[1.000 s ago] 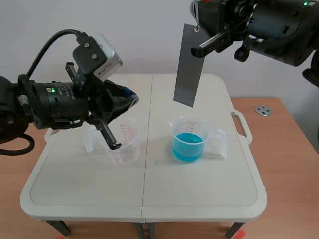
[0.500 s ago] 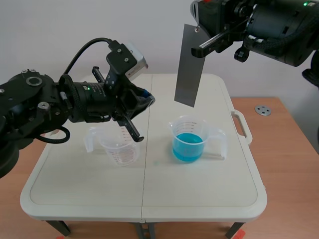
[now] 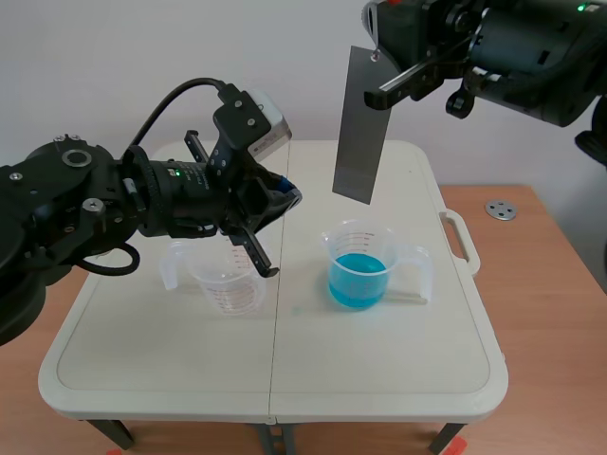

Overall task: Hold the metal plate by the orange handle, dip it into the blue solution, take it out and point at it, then put the plate back in the beaker on the left.
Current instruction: 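Raise the plate and point at it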

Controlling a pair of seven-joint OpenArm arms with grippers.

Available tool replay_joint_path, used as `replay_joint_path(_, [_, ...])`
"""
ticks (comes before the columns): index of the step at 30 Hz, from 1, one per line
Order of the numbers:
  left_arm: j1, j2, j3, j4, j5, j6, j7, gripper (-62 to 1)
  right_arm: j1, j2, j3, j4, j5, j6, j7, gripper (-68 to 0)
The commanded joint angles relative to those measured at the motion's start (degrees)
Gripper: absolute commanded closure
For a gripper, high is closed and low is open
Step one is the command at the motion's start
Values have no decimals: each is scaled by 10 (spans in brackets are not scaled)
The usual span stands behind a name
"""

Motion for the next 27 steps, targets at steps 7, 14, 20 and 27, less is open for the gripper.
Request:
replay_joint_path(7, [-5, 5, 0, 14, -4, 3, -7, -17, 8, 6, 0, 10, 10, 3, 7, -13])
replay_joint_path(14, [-5, 5, 0, 14, -4, 3, -7, -17, 8, 6, 0, 10, 10, 3, 7, -13])
replay_joint_path(20, [1, -10, -11, 17, -11, 43, -8, -17, 9, 6, 0, 10, 10, 3, 7, -13])
replay_joint_path(27, [64, -70, -63, 75, -27, 55, -8, -17, 9, 6, 0, 10, 10, 3, 5, -13])
